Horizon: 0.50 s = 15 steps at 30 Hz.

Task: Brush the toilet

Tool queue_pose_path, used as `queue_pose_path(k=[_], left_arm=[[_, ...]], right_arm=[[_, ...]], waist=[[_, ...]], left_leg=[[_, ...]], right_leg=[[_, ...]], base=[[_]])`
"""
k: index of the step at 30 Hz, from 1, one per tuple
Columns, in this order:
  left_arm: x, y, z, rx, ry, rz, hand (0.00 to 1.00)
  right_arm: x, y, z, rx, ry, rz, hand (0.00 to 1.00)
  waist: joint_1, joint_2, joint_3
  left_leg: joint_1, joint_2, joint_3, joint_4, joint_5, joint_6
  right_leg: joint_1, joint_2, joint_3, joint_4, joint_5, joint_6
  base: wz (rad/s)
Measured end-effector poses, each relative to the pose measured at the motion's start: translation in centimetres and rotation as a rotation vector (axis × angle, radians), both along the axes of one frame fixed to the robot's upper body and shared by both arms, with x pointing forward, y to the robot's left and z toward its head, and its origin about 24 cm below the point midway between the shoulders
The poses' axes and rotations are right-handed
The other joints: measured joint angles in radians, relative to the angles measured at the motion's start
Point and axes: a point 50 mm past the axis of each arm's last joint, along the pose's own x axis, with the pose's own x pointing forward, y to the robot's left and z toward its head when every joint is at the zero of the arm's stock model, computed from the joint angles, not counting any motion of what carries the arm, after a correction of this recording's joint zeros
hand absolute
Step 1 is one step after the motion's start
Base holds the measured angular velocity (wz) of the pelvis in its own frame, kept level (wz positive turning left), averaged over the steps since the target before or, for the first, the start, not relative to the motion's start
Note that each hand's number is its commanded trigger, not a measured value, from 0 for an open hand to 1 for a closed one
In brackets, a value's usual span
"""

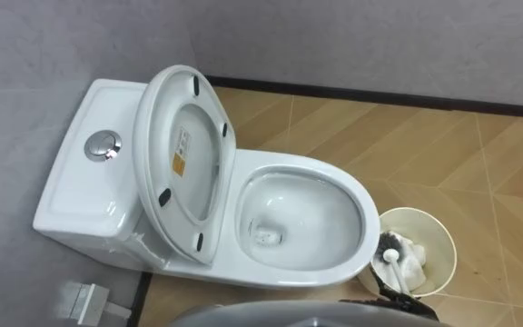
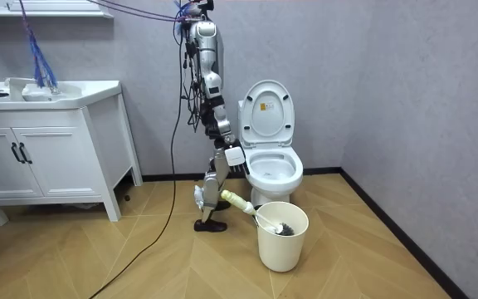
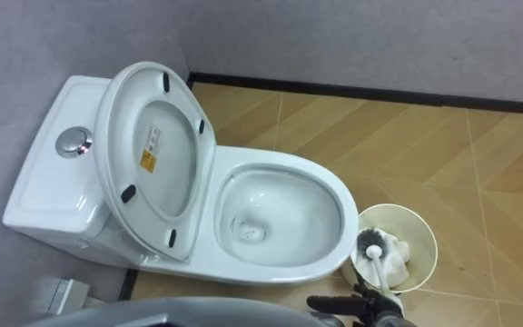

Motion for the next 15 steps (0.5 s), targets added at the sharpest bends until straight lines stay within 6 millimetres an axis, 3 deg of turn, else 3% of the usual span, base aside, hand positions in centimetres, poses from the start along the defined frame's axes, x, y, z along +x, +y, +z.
queue_pose_path(k=[15], left_arm=[[0.34, -0.13, -0.04, -0.019, -0.007, -0.003, 0.00]], right_arm=[[0.46, -0.15, 0.06, -0.076, -0.007, 0.020, 0.00]], waist=[[0.000, -0.011, 0.0039]], left_leg=[[-0.007, 0.001, 0.003, 0.005, -0.010, -0.002]], right_leg=[[-0.005, 0.002, 0.013, -0.001, -0.001, 0.000]], base=[[-0.01]])
